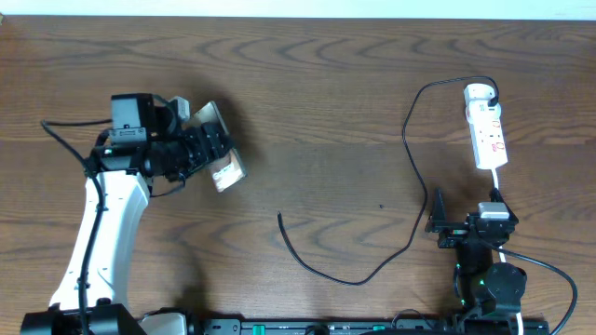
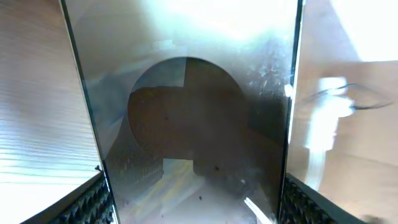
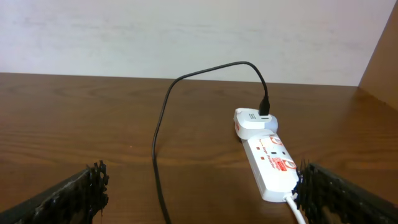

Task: Plug charger to phone and switch on socket
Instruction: 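Lift the phone with the left gripper and turn it upright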

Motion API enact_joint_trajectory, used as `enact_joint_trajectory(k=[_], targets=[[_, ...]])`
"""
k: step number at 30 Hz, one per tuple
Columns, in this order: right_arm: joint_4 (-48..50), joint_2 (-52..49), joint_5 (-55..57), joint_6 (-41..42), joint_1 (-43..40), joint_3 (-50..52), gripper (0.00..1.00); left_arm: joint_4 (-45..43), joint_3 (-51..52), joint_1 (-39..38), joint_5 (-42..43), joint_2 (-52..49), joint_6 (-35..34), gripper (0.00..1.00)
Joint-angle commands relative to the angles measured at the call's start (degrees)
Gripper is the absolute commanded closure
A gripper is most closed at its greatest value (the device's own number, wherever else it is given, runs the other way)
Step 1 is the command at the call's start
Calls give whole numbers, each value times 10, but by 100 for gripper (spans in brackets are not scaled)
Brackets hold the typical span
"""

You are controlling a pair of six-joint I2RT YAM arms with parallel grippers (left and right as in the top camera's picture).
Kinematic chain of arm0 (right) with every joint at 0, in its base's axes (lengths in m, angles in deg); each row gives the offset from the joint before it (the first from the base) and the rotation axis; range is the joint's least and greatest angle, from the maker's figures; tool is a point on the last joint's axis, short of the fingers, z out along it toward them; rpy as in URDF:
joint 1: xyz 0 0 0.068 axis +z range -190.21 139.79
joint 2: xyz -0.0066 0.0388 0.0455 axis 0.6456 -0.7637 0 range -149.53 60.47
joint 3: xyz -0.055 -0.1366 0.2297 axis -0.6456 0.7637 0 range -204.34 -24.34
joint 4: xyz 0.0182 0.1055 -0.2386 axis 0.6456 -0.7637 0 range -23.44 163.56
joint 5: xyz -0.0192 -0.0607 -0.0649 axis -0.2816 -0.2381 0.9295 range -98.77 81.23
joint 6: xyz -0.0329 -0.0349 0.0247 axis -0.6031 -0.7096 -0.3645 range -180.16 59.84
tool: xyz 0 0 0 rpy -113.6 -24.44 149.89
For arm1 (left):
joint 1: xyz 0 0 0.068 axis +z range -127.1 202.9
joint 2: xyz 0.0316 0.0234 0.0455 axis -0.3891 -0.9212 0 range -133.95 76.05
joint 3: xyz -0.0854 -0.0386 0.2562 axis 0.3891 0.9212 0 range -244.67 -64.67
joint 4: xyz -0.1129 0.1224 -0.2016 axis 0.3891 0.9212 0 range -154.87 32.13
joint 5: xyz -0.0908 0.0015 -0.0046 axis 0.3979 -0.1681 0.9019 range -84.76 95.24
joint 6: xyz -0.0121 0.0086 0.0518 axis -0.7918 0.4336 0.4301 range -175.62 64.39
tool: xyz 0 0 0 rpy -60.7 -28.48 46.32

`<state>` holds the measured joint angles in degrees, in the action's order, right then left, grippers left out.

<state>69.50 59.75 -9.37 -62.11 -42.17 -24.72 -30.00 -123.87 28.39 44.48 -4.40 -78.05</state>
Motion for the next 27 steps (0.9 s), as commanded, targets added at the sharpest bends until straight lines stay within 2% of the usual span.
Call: enact_joint_trajectory(k=[1,5,10,17,27], targets=[[-2,2,3,-5,0,1,1,-18,-17,23,169,12,-137,93],[-2,2,3,-5,0,1,1,-18,-17,44,234,12,-246,93],[-2,2,3,-5,0,1,1,-18,-16,52,262,12,-343,93],[-2,2,3,-5,0,1,1,-18,-16,52,262,12,-395,93],[-2,2,3,-5,0,1,1,-18,-16,52,280,12,-407,93]])
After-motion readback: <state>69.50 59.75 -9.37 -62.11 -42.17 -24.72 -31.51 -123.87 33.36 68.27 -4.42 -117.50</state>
